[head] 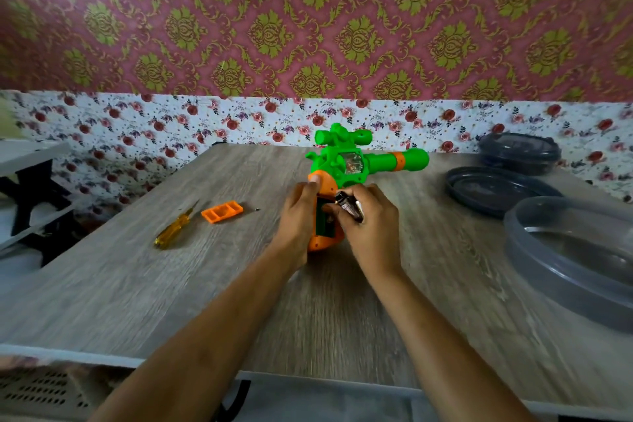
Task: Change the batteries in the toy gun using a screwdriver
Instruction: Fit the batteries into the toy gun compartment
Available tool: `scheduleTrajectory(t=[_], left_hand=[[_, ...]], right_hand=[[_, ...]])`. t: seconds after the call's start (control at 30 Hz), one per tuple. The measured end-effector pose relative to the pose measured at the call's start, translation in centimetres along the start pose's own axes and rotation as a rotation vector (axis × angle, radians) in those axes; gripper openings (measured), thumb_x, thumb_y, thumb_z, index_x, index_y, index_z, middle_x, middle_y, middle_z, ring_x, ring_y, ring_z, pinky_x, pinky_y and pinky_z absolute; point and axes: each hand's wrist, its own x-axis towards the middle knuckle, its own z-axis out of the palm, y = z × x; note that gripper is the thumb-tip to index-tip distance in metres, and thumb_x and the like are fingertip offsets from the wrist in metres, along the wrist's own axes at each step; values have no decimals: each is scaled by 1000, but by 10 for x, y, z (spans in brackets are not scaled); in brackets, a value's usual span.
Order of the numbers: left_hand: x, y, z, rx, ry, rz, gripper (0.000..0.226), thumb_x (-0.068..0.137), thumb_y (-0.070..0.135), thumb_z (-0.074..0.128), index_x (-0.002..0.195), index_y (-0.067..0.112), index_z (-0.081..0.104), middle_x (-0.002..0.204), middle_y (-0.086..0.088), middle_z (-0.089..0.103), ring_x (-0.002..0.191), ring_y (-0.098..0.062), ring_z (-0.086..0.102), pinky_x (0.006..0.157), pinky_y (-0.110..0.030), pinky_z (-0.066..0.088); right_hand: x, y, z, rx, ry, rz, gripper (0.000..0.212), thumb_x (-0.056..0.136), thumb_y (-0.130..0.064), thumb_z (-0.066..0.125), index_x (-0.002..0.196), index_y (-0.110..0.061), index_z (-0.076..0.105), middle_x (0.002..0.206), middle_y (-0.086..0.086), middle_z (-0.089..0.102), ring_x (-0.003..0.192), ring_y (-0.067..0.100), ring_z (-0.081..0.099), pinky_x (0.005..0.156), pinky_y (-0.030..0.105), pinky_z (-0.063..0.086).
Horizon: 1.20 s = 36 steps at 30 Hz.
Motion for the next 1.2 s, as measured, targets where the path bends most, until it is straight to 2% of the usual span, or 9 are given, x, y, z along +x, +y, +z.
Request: scheduleTrajectory(t=[0.13,0.3,0.53,0.67,0.77,0.87,1.0,1.1,1.2], left_hand=[[0,0,0,-18,-3,-31,23,95,42,47,86,25,60,109,-16,64,100,-31,64,85,-46,52],[2,-2,-1,-60,-2,-50,22,96,41,46,87,25,59,102,-12,64,85,-24,63,68,-32,52],[11,-6,-6,-155,56,-147,44,92,49,47,121,18,58,115,-14,65,99,-29,65,68,-33,53],[11,-6,-8,-178,67,-154,45,90,51,49,119,18,59,115,-15,65,93,-29,65,63,-32,52],[10,-4,-10,-181,66,-162,43,92,49,48,117,15,58,98,-11,66,74,-24,61,56,-26,49],[14,-7,-12,-148,52,-155,46,90,51,48,117,15,58,112,-18,63,85,-27,59,67,-34,50],[17,-7,-12,-179,44,-153,52,87,55,50,123,18,57,119,-17,63,97,-29,65,73,-37,54],[17,-2,-13,-186,38,-131,48,92,50,47,124,15,55,105,-16,68,81,-24,70,60,-30,56],[19,-5,-15,-205,-1,-132,46,96,45,46,126,11,49,82,-10,65,55,-16,65,48,-24,53]], right_hand=[[0,-3,0,-28,11,-13,21,73,-21,69,85,-4,66,80,13,65,71,28,64,62,20,38],[-2,-3,0,-74,-69,-21,19,74,-18,70,89,-7,66,83,10,62,71,26,64,61,18,37],[-7,-6,5,-79,-223,-60,32,79,-21,61,107,-8,68,94,12,63,81,29,65,67,27,48],[-8,-8,5,-56,-244,-51,36,82,-29,58,110,-9,67,94,11,63,82,27,64,67,31,50],[-10,-8,6,-42,-311,-49,44,84,-43,45,98,-9,69,86,9,60,76,26,62,62,33,49],[-12,-7,7,-36,-327,-62,50,82,-48,38,91,-9,68,83,8,57,73,23,58,59,32,45],[-10,-5,10,11,-283,-42,33,86,-39,50,92,-12,68,82,1,56,72,12,55,61,17,39],[-4,-8,7,158,-180,126,30,88,-41,50,79,-16,63,73,-1,56,61,5,49,55,9,33],[8,-6,-3,548,-92,713,28,95,-31,44,76,-13,56,70,1,55,47,9,48,42,17,34]])
